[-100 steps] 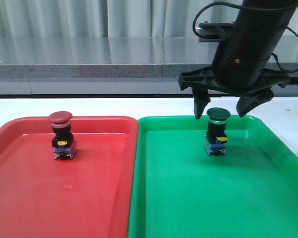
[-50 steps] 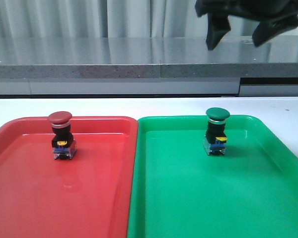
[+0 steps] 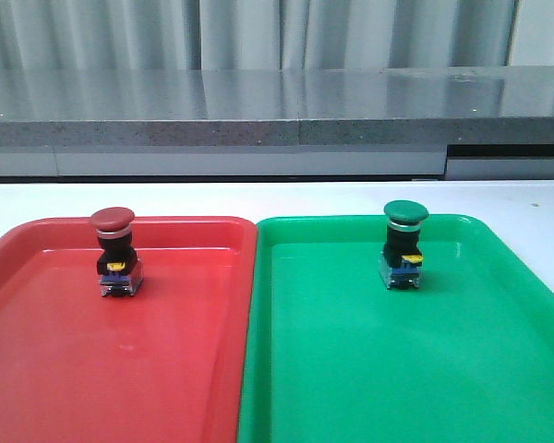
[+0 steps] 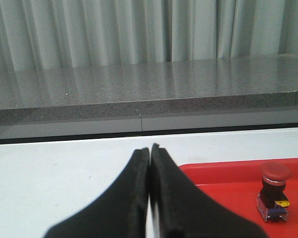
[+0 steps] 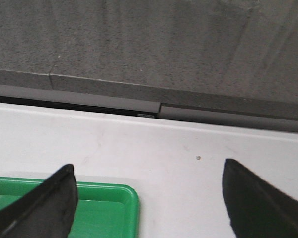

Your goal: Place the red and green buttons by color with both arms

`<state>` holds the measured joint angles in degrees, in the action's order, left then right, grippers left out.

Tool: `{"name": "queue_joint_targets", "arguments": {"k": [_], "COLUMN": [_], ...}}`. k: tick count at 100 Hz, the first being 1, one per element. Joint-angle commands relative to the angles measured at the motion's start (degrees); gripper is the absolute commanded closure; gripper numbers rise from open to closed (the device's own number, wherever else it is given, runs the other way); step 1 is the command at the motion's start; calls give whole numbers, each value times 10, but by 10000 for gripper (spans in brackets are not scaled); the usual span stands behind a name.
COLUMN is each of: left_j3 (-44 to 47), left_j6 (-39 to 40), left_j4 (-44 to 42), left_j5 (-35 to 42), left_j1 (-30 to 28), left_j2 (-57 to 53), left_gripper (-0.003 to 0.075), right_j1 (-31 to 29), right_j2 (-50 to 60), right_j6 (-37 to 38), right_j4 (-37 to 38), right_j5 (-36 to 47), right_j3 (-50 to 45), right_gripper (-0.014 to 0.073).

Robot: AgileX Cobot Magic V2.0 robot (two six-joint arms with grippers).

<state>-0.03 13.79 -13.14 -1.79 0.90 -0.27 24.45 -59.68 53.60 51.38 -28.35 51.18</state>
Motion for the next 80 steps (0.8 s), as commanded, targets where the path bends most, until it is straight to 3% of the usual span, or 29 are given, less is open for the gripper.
{"name": "queue_joint_targets", "arguments": {"k": [1, 34, 53, 64, 80], "left_j3": [16, 16, 16, 16, 16], "left_j6": [1, 1, 1, 1, 1], "left_j4": [3, 3, 3, 3, 3], "left_j5": [44, 44, 44, 44, 44], "left_j1": [0, 0, 0, 0, 0], "left_j2": [-19, -19, -19, -19, -19], "left_gripper": [739, 739, 739, 739, 739], "right_j1": [-4, -4, -4, -4, -4], "right_j2": [70, 285, 368, 381, 381], "right_j6": [40, 47, 47, 47, 47], "right_j4": [59, 54, 62, 63, 63], "right_j5": [27, 38, 38, 36, 36], "right_j3": [-35, -211, -253, -257, -257], "right_gripper": [2, 2, 15, 157, 537]}}
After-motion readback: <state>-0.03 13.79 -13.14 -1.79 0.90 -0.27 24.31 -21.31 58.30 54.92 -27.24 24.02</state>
